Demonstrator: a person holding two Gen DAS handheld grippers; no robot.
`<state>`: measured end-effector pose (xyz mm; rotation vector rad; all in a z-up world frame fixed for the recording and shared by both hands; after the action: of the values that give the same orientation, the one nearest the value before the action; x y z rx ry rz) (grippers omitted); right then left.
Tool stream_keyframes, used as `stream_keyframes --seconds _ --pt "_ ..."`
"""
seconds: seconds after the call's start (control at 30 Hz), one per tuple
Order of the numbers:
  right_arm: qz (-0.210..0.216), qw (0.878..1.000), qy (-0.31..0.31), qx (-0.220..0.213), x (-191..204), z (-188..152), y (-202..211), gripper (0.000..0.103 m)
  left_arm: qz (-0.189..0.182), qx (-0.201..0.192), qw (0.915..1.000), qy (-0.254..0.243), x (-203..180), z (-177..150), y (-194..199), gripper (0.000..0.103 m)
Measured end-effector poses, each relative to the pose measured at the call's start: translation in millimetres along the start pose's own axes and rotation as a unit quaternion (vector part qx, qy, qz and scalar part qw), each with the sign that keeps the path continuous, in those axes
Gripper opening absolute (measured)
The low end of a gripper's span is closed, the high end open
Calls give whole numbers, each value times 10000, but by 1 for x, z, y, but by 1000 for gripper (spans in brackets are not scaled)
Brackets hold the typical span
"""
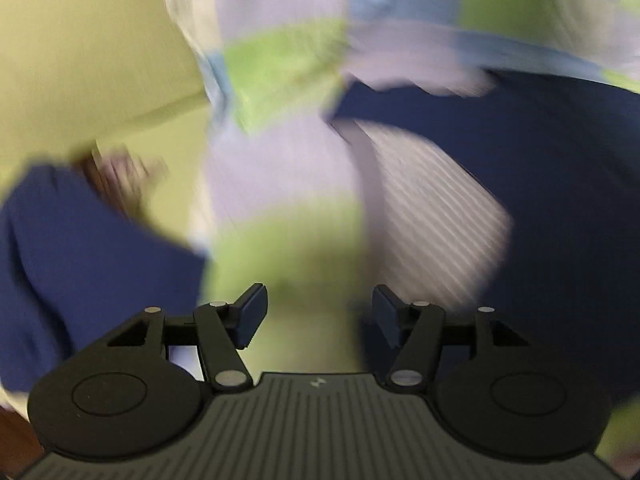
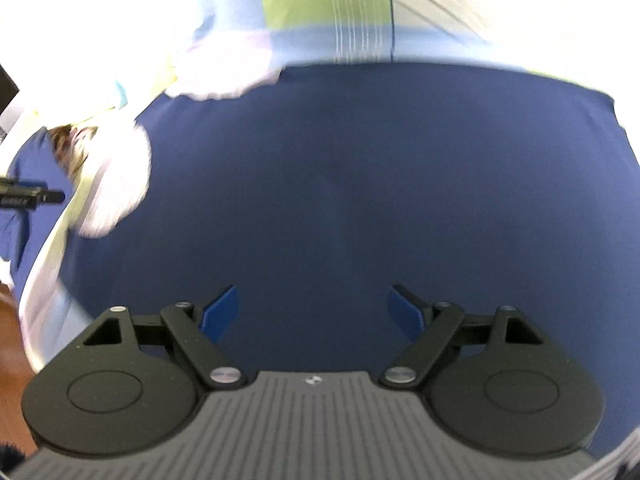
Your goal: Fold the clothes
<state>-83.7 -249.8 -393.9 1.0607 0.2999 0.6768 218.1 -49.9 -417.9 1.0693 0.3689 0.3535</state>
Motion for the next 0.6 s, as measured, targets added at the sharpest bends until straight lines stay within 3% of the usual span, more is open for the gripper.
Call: stream_keyframes --seconds 0.07,0.23,0.27,0.3,0.43,0.53,0.6 --pt "131 9996 3 264 -3 -47 16 80 -26 19 9994 349 -1 -16 -5 61" --pt "242 9985 -9 482 -1 -106 46 80 -254 -232 9897 1393 17 -18 -35 59" --pt "254 9982 -71 541 1 -117 50 80 -315 -254 9889 1432 17 -17 -39 51" --pt "257 9978 -127 593 2 -126 52 80 -415 -267 9882 1448 17 -16 -42 1" --pt "134 9975 -264 644 11 -149 52 80 -558 -325 9955 699 -8 -13 -25 0" --pt "44 9970 -493 596 21 -157 55 80 1 -306 9989 347 3 -19 -9 0" --pt "20 9967 -603 550 26 -158 58 80 468 50 9981 407 26 -34 -18 0"
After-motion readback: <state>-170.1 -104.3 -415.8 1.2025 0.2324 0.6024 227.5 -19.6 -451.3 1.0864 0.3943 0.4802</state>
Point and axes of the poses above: each gripper's, at about its wrist camera, not at the fingertips, and y roughly against the way its jaws point, x to its left, z to its top, the point moved 9 cm from there along -y, roughly the way its jaws point, and after that the axes turned 12 degrees about -z, right-handed, at the moved point
